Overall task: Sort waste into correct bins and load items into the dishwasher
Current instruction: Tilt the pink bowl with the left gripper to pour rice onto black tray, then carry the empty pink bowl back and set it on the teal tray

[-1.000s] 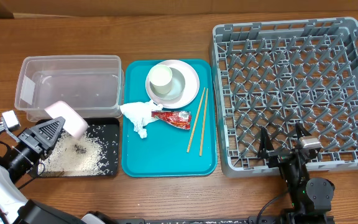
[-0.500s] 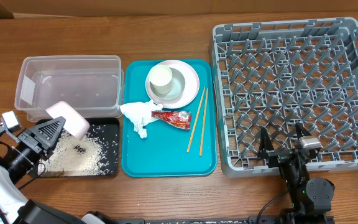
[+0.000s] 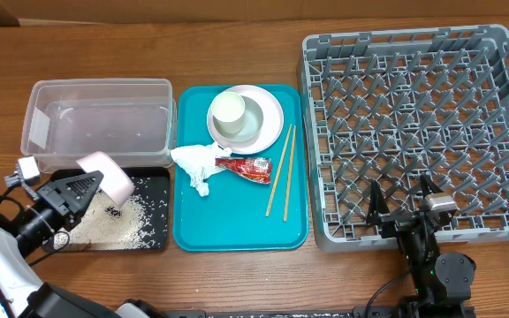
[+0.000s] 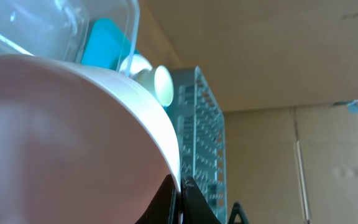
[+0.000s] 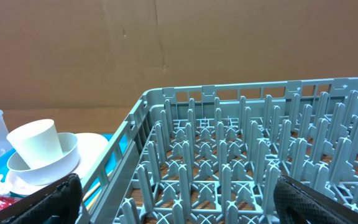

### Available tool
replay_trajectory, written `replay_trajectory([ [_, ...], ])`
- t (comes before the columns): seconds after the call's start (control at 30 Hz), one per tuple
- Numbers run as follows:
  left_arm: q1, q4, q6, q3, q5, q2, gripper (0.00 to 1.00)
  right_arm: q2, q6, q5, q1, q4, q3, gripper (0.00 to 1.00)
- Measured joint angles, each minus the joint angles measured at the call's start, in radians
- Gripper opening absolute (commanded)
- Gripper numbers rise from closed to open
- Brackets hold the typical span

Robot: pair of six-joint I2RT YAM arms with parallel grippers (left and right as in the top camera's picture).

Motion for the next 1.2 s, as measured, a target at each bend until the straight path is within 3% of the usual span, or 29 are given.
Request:
replay_trajectory([
  [0.2,-0.091,-0.008,-0.068,0.013,-0.082,0.000,0.04,0.000,0.000,0.000,0.000,0.000,0.000,1.00],
  [0.4,-0.288,-0.010,-0.176,0.121,-0.207,-0.015,0.04,0.000,0.000,0.000,0.000,0.000,0.000,1.00],
  [0.53,-0.488,0.034,-0.281,0.171,-0.307,-0.051,0.04,0.000,0.000,0.000,0.000,0.000,0.000,1.00],
  [1.03,-1.506,0.241,-0.827,0.176,-1.043,-0.057,0.04,0.000,0.000,0.000,0.000,0.000,0.000,1.00],
  [1.2,-1.661,0.236,-0.899,0.177,-1.195,0.023,0.04,0.000,0.000,0.000,0.000,0.000,0.000,1.00],
])
